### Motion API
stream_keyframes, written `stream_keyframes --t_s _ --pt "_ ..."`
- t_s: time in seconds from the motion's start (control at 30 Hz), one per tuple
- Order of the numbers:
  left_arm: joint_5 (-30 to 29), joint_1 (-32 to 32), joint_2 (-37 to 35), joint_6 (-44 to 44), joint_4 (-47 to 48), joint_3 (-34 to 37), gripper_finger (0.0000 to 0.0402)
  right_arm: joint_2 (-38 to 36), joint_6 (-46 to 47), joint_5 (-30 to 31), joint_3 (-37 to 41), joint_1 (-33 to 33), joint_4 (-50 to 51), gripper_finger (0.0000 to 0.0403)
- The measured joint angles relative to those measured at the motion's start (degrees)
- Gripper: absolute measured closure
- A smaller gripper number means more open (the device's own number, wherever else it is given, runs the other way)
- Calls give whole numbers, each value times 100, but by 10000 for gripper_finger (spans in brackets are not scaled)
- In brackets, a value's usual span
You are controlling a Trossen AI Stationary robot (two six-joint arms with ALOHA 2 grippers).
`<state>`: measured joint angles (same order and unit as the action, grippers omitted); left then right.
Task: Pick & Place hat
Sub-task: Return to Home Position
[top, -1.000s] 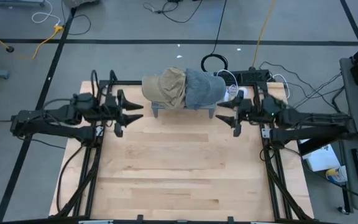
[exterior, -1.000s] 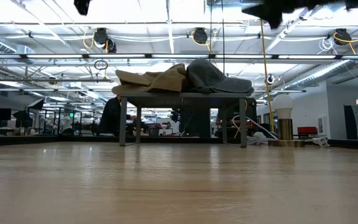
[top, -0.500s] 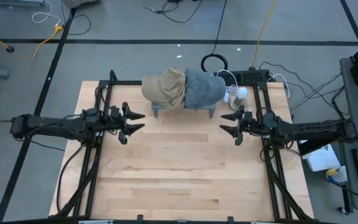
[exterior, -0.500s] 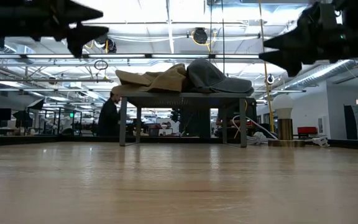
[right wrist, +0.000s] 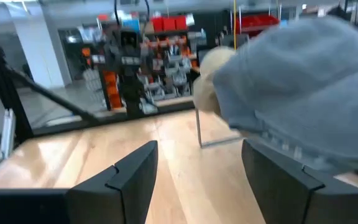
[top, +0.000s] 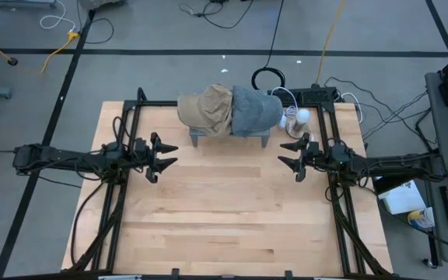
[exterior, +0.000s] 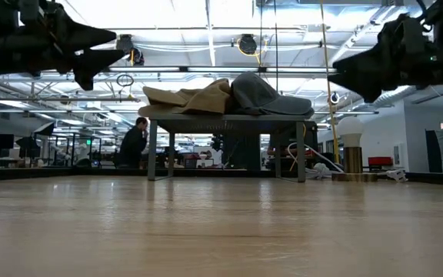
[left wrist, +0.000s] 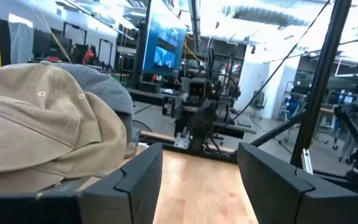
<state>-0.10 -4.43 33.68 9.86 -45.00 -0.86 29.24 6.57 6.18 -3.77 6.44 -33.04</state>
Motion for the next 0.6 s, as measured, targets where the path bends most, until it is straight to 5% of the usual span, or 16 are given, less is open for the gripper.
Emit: stream_keyframes --t_s 0.37,0.6 --pt "54 -110 -424 -100 357 2 187 -867 -126 6 273 -2 333 177" --pt "366 -133 -1122 -89 964 2 188 -1801 -35 159 282 0 1490 177"
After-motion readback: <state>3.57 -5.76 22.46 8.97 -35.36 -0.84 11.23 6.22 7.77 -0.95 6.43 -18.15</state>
